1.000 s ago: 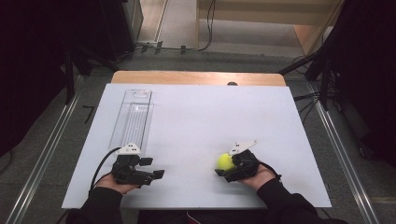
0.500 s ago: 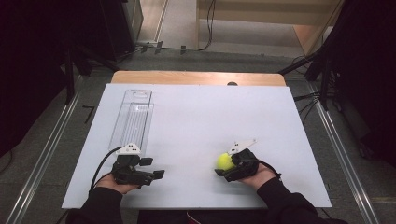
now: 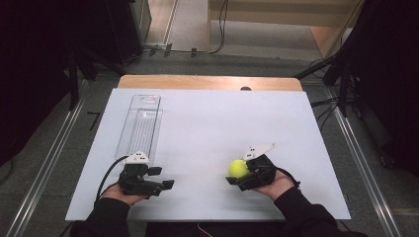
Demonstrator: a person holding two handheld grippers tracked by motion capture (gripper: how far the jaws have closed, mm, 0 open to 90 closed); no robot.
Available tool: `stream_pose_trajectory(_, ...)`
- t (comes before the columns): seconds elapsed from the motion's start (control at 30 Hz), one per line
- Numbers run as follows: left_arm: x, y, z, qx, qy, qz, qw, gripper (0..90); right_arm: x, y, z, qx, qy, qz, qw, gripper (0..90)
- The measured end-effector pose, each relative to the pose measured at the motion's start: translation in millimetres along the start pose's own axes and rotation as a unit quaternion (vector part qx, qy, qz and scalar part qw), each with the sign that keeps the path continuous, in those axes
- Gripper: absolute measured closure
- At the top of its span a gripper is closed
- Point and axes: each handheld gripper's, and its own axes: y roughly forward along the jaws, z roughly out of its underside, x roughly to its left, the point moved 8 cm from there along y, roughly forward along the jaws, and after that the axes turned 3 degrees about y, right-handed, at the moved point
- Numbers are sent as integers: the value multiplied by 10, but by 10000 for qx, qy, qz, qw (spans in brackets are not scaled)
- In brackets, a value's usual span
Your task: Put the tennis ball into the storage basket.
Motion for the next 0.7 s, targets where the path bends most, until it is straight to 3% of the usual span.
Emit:
stream_pose_trajectory(0.07,0,4,1,15,17,-5,10000,265,49,-90,-76,-97,88,-127,9998,237)
stream_pose_trajectory(0.27,-3,10,-2,22,16,-14,10000,265,52,-168,-136,-233,63,-128,9996,237)
stream_pose_trajectory(0.7,14,5,-6,-2,12,-31,10000,265,61,-149,-182,-229,151,-172,9995,238)
